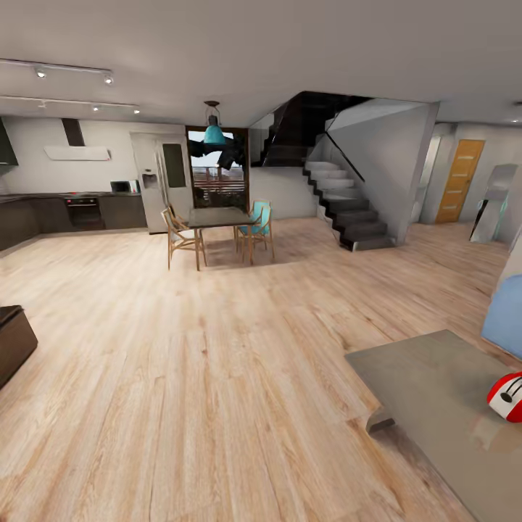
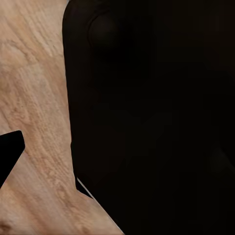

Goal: Turn on the radio receiver that's on the table in the living room.

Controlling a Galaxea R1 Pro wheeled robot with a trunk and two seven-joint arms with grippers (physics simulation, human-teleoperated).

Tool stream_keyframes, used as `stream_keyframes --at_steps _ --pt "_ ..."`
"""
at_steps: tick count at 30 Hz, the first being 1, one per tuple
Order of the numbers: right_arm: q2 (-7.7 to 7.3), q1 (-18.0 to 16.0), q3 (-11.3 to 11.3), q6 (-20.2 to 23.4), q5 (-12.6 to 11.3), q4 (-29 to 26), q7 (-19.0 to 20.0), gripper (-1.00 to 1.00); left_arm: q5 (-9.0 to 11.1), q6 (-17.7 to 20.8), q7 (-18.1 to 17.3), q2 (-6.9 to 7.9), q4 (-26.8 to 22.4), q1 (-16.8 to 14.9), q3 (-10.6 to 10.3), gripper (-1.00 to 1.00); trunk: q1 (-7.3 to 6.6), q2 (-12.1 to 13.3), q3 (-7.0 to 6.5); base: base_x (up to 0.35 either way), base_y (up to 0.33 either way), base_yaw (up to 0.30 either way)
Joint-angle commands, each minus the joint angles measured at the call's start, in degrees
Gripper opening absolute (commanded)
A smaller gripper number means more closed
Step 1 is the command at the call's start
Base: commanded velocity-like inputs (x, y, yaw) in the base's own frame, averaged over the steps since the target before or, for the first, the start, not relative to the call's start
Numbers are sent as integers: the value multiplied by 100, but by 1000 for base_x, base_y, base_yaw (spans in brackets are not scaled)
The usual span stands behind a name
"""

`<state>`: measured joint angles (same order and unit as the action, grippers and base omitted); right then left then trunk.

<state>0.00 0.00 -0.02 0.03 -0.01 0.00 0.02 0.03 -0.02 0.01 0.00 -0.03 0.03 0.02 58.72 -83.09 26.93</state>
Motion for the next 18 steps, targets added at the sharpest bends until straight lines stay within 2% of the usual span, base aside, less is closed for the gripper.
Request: stream_keyframes --at_steps 1,14,18 --pt "-15 -27 -16 24 -8 0 15 100 30 -24 8 31 -30 16 31 100 1 1 0 0 0 0" --pt "-21 -44 -17 -99 -16 0 -15 100 23 -24 8 43 -279 24 41 100 1 1 0 0 0 -2" --pt "-6 -44 -28 -101 -34 0 -36 100 23 -24 8 44 -284 24 41 100 1 1 0 0 0 -124"
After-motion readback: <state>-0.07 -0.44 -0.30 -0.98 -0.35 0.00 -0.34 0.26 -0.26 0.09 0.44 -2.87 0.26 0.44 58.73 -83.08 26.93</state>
